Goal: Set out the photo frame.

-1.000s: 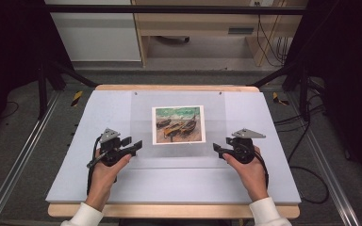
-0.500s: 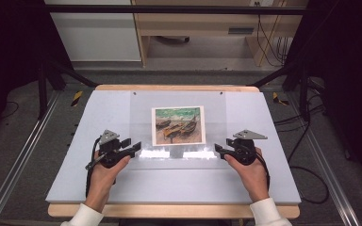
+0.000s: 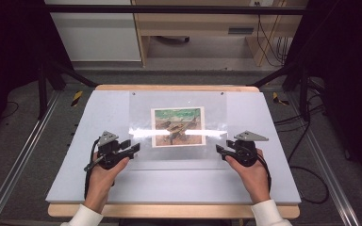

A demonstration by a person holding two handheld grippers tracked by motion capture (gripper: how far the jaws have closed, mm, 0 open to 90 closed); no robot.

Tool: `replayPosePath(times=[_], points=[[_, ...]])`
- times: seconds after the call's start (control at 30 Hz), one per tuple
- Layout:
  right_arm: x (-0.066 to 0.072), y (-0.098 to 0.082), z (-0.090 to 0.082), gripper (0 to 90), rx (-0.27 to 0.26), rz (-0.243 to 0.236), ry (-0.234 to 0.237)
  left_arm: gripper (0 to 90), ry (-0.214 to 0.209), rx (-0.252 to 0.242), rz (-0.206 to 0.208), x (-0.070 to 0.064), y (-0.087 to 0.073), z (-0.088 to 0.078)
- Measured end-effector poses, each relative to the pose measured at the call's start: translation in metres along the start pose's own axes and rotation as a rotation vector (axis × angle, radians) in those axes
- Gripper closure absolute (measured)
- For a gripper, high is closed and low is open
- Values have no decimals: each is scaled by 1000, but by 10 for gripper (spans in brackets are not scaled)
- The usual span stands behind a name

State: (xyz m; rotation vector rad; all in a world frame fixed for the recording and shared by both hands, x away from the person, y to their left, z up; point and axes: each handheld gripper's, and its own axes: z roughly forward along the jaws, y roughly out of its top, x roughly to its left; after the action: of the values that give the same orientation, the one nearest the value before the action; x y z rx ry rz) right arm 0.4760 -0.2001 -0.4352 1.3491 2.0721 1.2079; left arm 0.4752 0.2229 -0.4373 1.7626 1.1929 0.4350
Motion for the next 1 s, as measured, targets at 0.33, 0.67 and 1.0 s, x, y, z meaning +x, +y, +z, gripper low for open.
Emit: replayPosePath(times=[0.33,0.67,1.0], points=[[1,-2,-4,527,2,-6,-2,542,10,9,12,-3,-2,-4],[2,-5,-7,557,3,-25,-11,561,21,23,33,-5,-3,-7],[4,-8,-11,587,11,-34,-19,582,29,34,53,-7,-4,-11]])
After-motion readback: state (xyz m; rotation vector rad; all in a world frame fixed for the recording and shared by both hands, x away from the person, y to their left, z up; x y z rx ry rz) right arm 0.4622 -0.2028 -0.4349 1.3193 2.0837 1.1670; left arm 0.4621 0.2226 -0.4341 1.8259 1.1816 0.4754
